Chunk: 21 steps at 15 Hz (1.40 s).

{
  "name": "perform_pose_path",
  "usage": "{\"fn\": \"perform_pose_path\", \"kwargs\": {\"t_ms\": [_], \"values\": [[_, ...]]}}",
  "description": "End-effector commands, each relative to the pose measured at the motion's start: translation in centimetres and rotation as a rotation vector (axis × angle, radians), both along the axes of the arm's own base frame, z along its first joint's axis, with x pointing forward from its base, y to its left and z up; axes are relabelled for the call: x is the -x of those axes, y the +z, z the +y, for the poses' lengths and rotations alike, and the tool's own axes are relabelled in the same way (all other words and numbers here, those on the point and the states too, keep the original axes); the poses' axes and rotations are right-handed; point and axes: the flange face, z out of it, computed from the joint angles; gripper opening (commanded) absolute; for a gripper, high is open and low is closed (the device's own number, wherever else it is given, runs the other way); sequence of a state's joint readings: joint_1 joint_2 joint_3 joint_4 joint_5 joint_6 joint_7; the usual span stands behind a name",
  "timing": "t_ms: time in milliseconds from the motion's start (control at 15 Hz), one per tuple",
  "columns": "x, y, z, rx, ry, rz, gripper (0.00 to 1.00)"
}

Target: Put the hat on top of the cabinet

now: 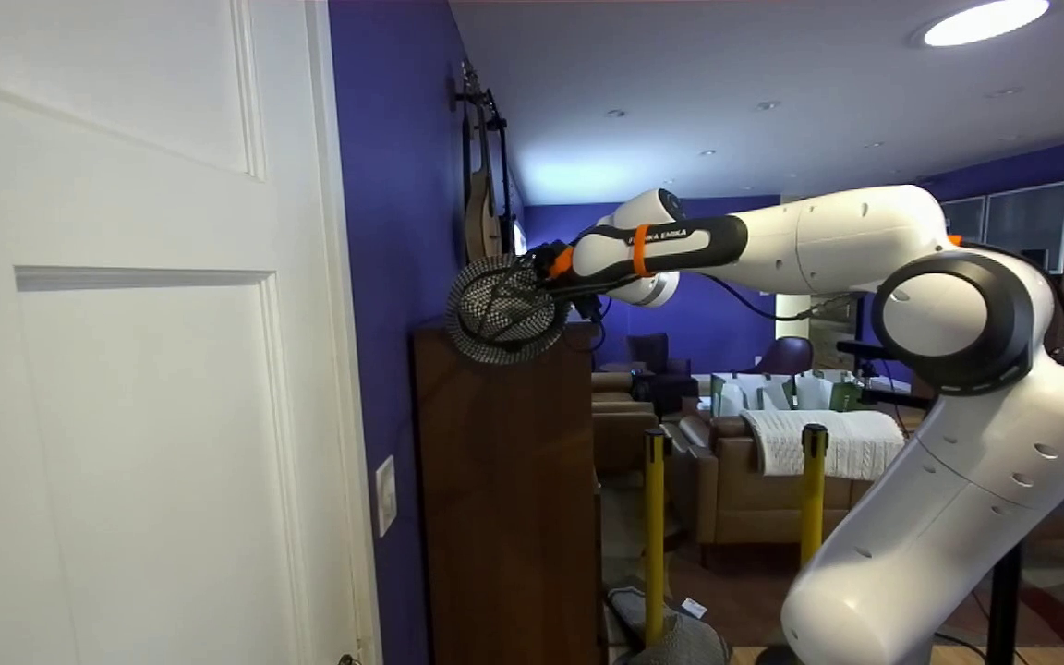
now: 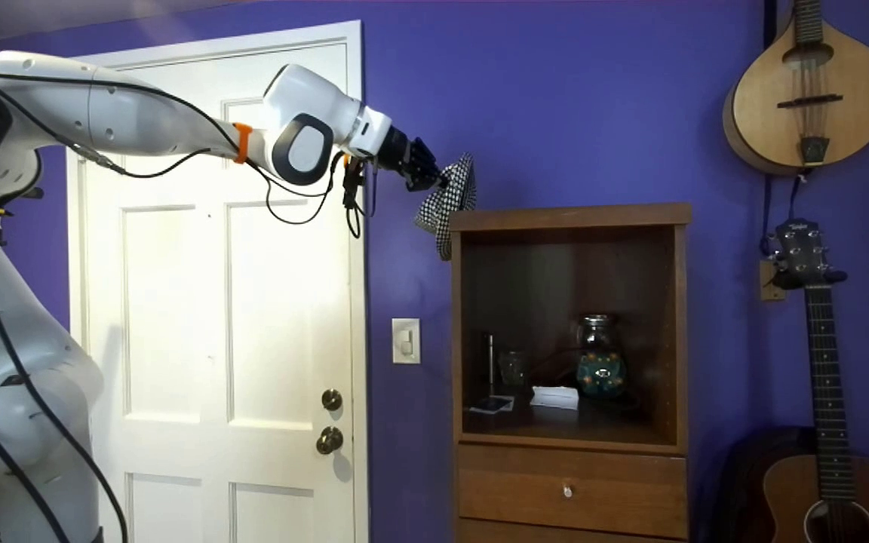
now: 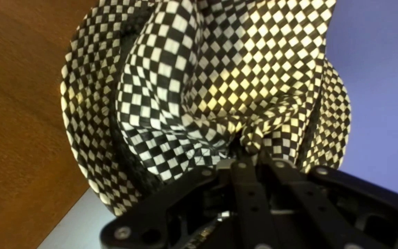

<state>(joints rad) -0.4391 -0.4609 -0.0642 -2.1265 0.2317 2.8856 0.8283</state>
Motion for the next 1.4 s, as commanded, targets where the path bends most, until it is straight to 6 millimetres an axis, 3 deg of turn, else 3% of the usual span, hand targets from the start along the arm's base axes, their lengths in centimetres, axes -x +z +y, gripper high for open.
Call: {"fn": "perform_pose_path", "kwargs": {"t_ms": [0,133,533,1000,1067,1200,1333], "values": [[0.0,0.0,0.0,0.000,0.002,0.000,0.07],[-0.2,0.0,-0.3,-0.012,-0.023,-0.023,0.02],[-0.8,0.5,-3.3,-0.182,-0.193,-0.239,0.02],[-0.1,-0.9,-7.3,-0.336,-0.426,-0.431,0.02],[0.1,-0.9,-7.5,-0.347,-0.449,-0.451,0.32],[0.2,-0.8,-7.7,-0.362,-0.476,-0.490,0.39],[-0.3,-0.5,-7.5,-0.375,-0.475,-0.506,0.53]]}}
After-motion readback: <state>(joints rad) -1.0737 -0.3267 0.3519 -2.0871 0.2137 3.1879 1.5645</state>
